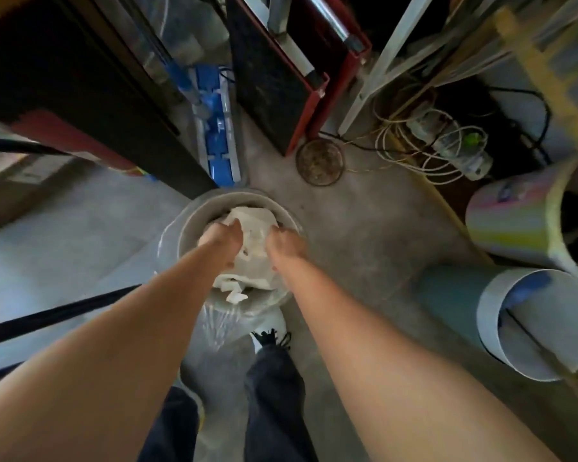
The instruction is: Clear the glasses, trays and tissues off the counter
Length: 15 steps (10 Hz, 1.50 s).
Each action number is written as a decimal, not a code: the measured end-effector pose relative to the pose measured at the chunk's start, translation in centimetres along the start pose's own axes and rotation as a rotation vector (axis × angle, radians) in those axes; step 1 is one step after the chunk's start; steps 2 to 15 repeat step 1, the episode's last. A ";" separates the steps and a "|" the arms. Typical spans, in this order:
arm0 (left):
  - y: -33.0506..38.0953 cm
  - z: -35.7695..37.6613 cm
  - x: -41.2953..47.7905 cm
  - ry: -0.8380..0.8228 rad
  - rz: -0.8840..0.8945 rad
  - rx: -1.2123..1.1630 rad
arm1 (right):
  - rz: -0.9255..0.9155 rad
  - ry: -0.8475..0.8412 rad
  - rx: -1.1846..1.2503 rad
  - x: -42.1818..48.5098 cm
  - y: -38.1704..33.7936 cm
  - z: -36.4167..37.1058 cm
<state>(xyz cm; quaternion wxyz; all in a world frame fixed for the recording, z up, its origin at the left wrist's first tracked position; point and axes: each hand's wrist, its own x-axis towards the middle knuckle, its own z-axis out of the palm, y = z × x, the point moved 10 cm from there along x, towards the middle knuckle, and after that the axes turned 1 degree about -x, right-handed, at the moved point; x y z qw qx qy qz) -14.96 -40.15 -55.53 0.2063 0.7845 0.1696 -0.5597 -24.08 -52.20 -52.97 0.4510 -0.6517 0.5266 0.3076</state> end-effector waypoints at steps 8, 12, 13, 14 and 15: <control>-0.5 -2.8 -0.4 0.173 0.004 0.029 | -0.048 0.097 -0.107 -1.0 0.2 -1.7; -0.5 -2.8 -0.4 0.173 0.004 0.029 | -0.048 0.097 -0.107 -1.0 0.2 -1.7; -0.5 -2.8 -0.4 0.173 0.004 0.029 | -0.048 0.097 -0.107 -1.0 0.2 -1.7; -0.5 -2.8 -0.4 0.173 0.004 0.029 | -0.048 0.097 -0.107 -1.0 0.2 -1.7; -0.5 -2.8 -0.4 0.173 0.004 0.029 | -0.048 0.097 -0.107 -1.0 0.2 -1.7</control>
